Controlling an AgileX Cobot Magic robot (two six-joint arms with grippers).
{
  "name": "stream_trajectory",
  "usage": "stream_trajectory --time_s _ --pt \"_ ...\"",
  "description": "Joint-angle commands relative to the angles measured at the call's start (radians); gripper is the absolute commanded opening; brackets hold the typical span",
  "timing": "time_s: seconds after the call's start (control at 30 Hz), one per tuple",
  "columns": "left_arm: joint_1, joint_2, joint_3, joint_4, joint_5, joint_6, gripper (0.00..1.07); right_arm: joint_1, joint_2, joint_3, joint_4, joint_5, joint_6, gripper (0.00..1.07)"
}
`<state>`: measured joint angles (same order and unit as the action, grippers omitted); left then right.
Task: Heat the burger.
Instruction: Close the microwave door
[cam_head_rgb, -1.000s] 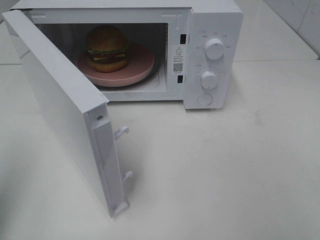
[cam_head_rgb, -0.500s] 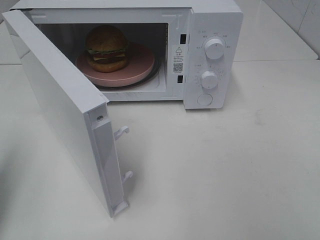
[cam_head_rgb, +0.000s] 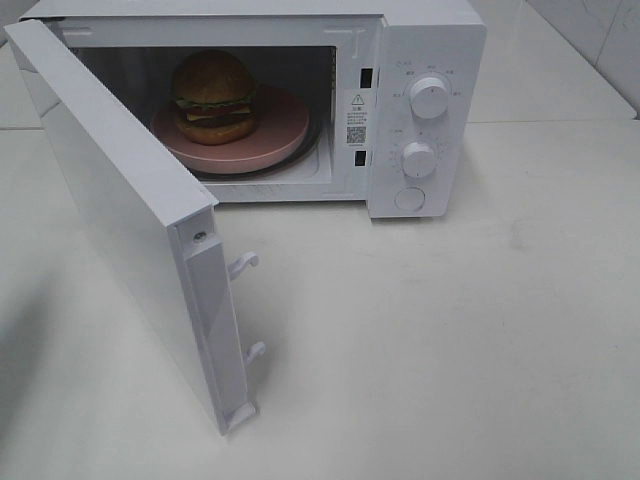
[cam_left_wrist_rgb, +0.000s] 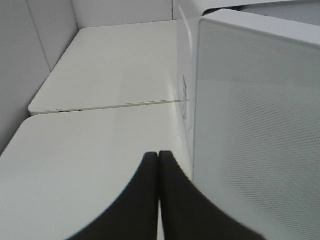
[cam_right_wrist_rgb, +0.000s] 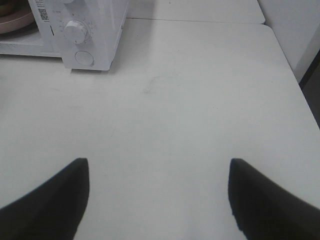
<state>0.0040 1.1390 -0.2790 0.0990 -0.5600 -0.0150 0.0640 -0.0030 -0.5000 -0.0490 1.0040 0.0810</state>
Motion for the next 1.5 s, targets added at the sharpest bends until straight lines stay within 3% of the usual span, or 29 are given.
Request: stream_trajectory --time_s 0.03,0.07,0.2,0.47,0.77,0.93,1.33,1.43,1.5 --pt "-0.006 0.06 0.001 0.113 -0.097 -0.084 0.0 -0.006 -0.031 0.002 0.0 -0.007 0.005 0.75" --pt "-0.008 0.096 -0.001 0.147 -0.133 -0.116 0.0 -0.006 -0.031 0.002 0.0 -0.007 0.005 0.75" --pt "-0.046 0.146 -0.017 0.157 -0.142 -0.13 0.0 -0.006 -0.031 0.002 0.0 -0.007 0.005 0.75" --pt "-0.2 0.3 -0.046 0.081 -0.244 -0.047 0.0 -0.006 -0.031 0.002 0.0 -0.007 0.005 0.75" --pt "-0.284 0.378 -0.088 0.042 -0.246 -0.043 0.0 -0.006 -0.031 0.002 -0.001 -0.007 0.007 0.75" --pt "-0.349 0.431 -0.148 -0.032 -0.246 -0.035 0.0 -0.006 -0.031 0.002 -0.001 -0.007 0.007 0.75" --pt "-0.446 0.519 -0.25 -0.051 -0.237 -0.034 0.0 -0.006 -0.031 0.002 -0.001 -0.007 0.007 0.75" --pt "-0.477 0.55 -0.293 -0.083 -0.236 -0.016 0.0 -0.006 -0.031 0.002 -0.001 -0.007 0.007 0.75" --pt "-0.519 0.588 -0.358 -0.153 -0.205 0.025 0.0 -0.006 -0.031 0.002 -0.001 -0.007 0.007 0.75"
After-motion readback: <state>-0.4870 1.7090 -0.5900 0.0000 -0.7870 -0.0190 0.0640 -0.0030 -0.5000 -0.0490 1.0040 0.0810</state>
